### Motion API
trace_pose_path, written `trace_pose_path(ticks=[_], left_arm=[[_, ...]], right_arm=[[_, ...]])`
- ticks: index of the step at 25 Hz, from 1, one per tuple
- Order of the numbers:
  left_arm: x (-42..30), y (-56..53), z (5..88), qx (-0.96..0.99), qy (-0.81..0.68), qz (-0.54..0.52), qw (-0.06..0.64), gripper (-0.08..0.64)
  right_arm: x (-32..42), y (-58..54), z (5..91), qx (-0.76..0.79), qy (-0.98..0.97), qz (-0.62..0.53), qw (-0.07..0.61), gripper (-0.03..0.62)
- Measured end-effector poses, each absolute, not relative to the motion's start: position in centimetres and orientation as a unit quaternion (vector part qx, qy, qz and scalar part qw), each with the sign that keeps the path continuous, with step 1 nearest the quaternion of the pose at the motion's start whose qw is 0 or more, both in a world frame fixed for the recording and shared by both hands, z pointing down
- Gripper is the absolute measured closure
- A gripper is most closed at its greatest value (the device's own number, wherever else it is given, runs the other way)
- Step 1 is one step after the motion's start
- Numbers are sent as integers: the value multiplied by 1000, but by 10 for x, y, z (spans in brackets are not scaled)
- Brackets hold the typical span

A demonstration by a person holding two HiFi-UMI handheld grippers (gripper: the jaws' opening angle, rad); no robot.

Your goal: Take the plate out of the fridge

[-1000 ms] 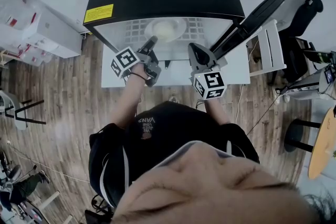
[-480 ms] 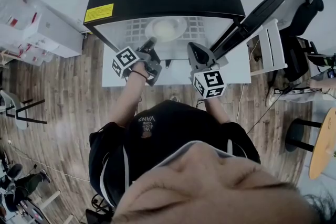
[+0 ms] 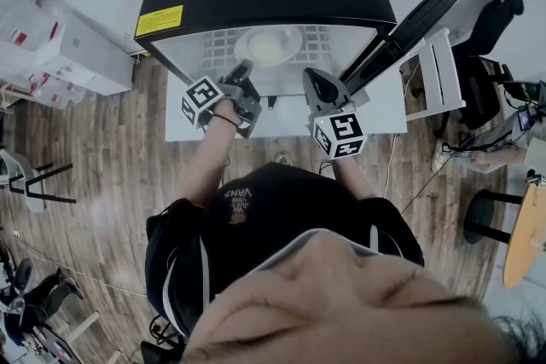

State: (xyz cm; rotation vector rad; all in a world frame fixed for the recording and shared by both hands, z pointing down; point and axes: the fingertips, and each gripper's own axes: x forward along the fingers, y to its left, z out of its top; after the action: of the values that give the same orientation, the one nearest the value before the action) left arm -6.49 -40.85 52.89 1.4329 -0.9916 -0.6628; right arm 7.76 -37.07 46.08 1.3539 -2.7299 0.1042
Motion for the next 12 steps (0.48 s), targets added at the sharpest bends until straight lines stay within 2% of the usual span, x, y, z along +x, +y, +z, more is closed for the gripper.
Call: trace_pose_path(ticks=[12], left_arm=[[-67, -403, 530, 603, -414, -311, 608, 532]], right_arm=[[76, -367, 463, 444, -894, 37, 48, 580]])
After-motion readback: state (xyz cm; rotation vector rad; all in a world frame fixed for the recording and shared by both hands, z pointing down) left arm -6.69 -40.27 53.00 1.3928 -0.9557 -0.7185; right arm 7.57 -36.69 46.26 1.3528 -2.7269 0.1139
